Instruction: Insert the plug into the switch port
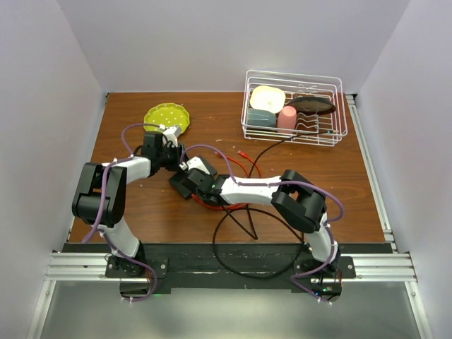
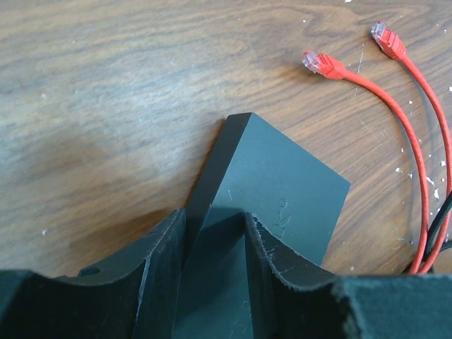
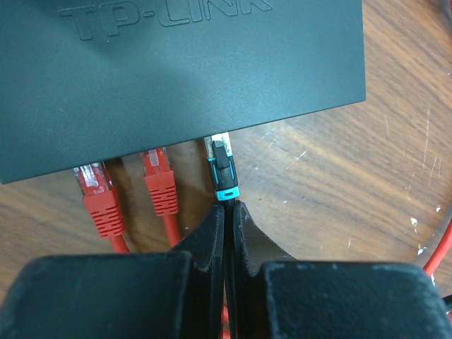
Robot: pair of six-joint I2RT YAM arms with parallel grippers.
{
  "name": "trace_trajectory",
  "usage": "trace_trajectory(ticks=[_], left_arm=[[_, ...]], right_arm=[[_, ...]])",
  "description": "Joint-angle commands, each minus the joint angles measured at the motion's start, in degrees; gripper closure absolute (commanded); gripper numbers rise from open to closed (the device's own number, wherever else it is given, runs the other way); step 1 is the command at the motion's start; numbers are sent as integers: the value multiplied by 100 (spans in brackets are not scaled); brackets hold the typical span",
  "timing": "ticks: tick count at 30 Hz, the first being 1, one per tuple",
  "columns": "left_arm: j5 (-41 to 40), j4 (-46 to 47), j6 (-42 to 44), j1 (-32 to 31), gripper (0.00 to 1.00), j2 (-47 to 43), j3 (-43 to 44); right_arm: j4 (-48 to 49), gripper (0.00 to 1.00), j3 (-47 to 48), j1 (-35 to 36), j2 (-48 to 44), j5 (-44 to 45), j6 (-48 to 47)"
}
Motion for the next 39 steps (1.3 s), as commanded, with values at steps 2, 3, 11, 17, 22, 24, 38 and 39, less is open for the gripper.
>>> trace_trajectory(ticks=[2,3,11,17,22,24,38,39], left_arm=[[1464,-1045,-214,-638,100,235,-59],[1456,-1072,-196,-647,100,262,-50],[1464,-1072,-187,-700,100,323,-50],[1447,-1063,-170,-709,100,332,-94],[1342,-1072,-179,-657,100,306,-24],[1175,-898,-309,-578,100,201,-76],[-82,-439,-609,-155,71,-538,-340],[-91,-483,-592,-155,70,-512,-253]], right_arm=[[2190,100,681,-238,-156,247,231],[2199,100,699,-238,-156,238,222],[2296,100,716,-238,-112,98,169],[2217,100,971,-238,54,-8,117],[2067,100,866,-229,-41,-34,116],[2085,100,665,-238,-138,-69,152],[2058,91,-188,-212,-314,-745,301],[2093,82,-302,-212,-349,-781,292]])
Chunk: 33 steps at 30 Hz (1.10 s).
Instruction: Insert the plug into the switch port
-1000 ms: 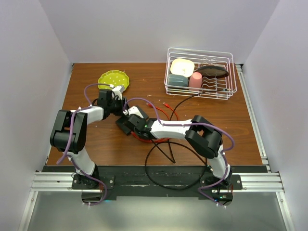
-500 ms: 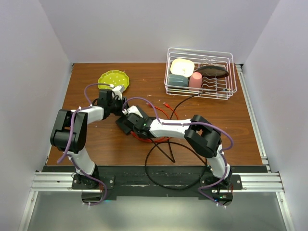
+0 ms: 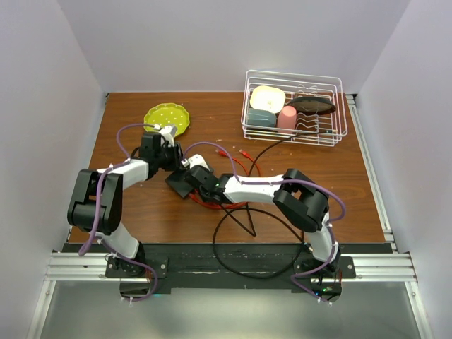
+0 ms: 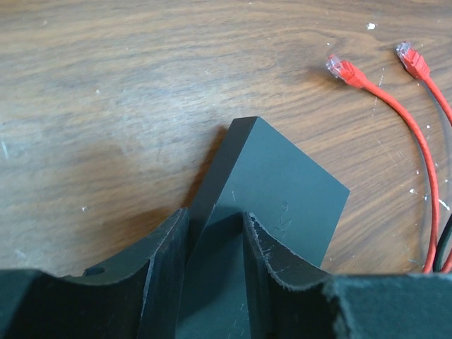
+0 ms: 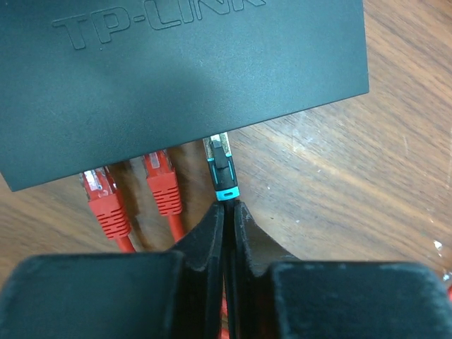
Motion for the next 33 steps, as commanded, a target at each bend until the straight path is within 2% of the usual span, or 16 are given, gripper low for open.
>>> trace_trajectory(ticks=[1,4,10,16,18,22,23,25,27,28,33], left_arm=[[621,-612,-391,-140,69,-116,-47],[543,-656,-382,-131,66,-81,-64],[77,-893,-303,-105,62,8,76],[-916,-1113,-294,-70,38,-466,32],[-1144,-1166,-303,-61,34,-607,33],[-1636,-1113,-425,-61,19,-1143,-152],[-1759,-1087,-478,-61,18,-1222,-204],[-1822,-1078,-487,-61,16,-1415,-179],[-1805,-1096,-461,-61,14,-1583,-178],[-1752,-1052,-452,-61,9,-1766,-231],[-944,-798,-496,-61,0,-2329,-249]], right_arm=[[1645,78,-180,-57,-317,-355,192],[1689,69,-348,-48,-422,-399,192],[1619,59,-550,-48,-536,-548,192],[1514,46,-691,-30,-800,-830,209],[1514,40,-805,-13,-966,-795,227],[1303,27,-937,-13,-1301,-681,227],[1294,21,-998,-13,-1371,-672,236],[1355,16,-1095,-4,-1642,-637,244],[1408,6,-1288,-4,-1880,-628,288],[1443,3,-1358,-4,-2116,-628,306],[1470,1,-1885,-4,-2899,-575,376]])
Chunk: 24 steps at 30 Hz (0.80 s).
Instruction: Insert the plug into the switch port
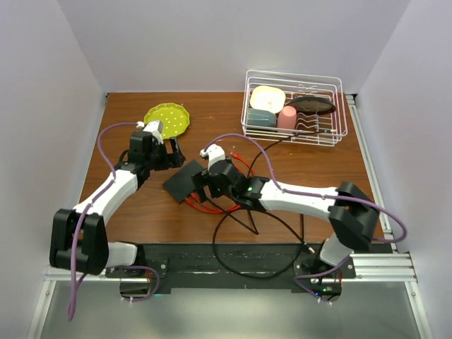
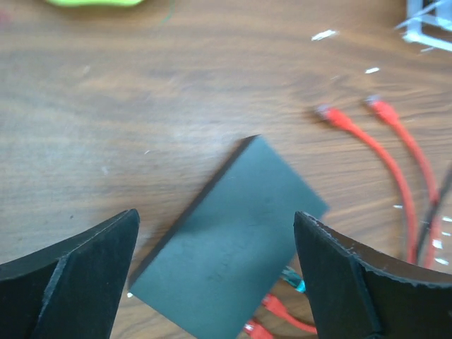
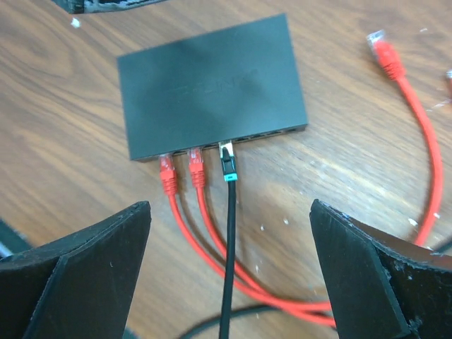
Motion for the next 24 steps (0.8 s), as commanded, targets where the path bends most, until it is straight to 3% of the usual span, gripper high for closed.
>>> trace_trajectory(ticks=[1,4,13,21,24], left_arm=[[780,566,-118,-6,0,-606,-100],[1360,1075,-232,-6,0,-966,-223],[2056,1869,-514,-6,0,-1687,-364],[2040,2343,-830,-6,0,-2004,-584],[2048,2116,-821,-6,0,-1899,-408]], right_arm=[[239,1,-449,33,-758,177,149],[239,1,-775,33,-1224,291,219],[-225,1,-1303,33,-2358,791,316],[-859,2,-1427,33,-3185,1231,378],[-912,1,-1506,33,-3431,1346,386]])
